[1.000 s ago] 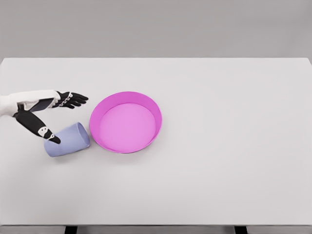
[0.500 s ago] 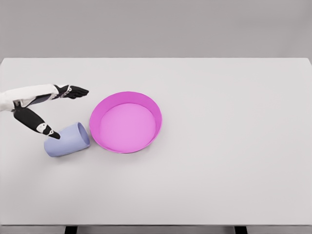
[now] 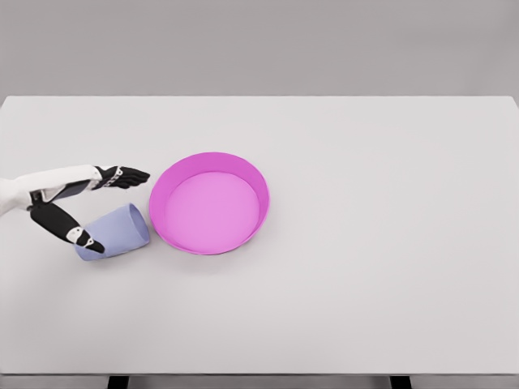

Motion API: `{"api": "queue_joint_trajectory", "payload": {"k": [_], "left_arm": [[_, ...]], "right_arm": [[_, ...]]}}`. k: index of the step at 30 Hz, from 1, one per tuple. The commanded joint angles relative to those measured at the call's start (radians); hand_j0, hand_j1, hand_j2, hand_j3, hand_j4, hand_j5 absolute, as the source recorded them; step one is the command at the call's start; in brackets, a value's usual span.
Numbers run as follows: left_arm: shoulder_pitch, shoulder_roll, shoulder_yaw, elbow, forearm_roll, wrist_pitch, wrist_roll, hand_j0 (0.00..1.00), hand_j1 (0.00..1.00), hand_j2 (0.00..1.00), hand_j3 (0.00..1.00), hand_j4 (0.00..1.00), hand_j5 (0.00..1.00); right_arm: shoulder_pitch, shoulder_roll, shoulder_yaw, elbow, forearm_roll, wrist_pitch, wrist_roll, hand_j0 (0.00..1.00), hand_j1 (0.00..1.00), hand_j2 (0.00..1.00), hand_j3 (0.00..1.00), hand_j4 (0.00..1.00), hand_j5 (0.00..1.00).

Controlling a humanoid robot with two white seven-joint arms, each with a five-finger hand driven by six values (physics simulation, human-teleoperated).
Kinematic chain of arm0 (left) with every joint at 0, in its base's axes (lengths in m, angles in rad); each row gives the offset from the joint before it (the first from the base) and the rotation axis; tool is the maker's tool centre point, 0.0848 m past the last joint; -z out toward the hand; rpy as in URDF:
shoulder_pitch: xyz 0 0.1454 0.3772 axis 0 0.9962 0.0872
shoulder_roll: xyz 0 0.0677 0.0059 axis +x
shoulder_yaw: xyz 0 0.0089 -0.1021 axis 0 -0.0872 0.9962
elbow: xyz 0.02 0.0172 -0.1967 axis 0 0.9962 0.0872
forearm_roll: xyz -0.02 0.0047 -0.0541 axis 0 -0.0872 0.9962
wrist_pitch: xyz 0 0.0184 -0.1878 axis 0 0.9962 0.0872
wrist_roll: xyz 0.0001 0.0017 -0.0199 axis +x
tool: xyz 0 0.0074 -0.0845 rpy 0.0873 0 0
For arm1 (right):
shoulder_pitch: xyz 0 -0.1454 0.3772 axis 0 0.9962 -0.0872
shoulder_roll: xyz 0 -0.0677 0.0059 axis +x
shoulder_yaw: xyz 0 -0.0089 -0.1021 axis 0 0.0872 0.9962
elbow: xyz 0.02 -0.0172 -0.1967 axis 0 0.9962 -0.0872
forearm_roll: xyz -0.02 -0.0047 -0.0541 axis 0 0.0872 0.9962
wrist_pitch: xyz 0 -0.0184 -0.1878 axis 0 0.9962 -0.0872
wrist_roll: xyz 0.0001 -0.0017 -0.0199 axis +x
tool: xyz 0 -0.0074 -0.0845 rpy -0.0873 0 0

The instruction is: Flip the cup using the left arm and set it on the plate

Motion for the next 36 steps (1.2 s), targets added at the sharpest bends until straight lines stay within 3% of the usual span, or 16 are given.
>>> {"api": "queue_joint_trajectory", "payload": {"k": [1, 27, 36], "left_arm": [[0.0, 0.001, 0.039, 0.0, 0.009, 0.003, 0.0, 1.0, 1.0, 1.0, 1.0, 1.0, 1.0], [0.044, -0.059, 0.075, 0.0, -0.045, 0.018, 0.0, 1.0, 1.0, 1.0, 1.0, 1.0, 1.0], [0.052, -0.068, 0.089, 0.001, -0.045, 0.09, 0.0, 1.0, 1.0, 1.0, 1.0, 1.0, 1.0]], "right_arm": [[0.0, 0.0, 0.0, 0.0, 0.0, 0.0, 0.0, 1.0, 1.0, 1.0, 1.0, 1.0, 1.0], [0.0, 0.0, 0.0, 0.0, 0.0, 0.0, 0.0, 1.0, 1.0, 1.0, 1.0, 1.0, 1.0], [0.0, 0.0, 0.0, 0.0, 0.0, 0.0, 0.0, 1.0, 1.0, 1.0, 1.0, 1.0, 1.0]]}}
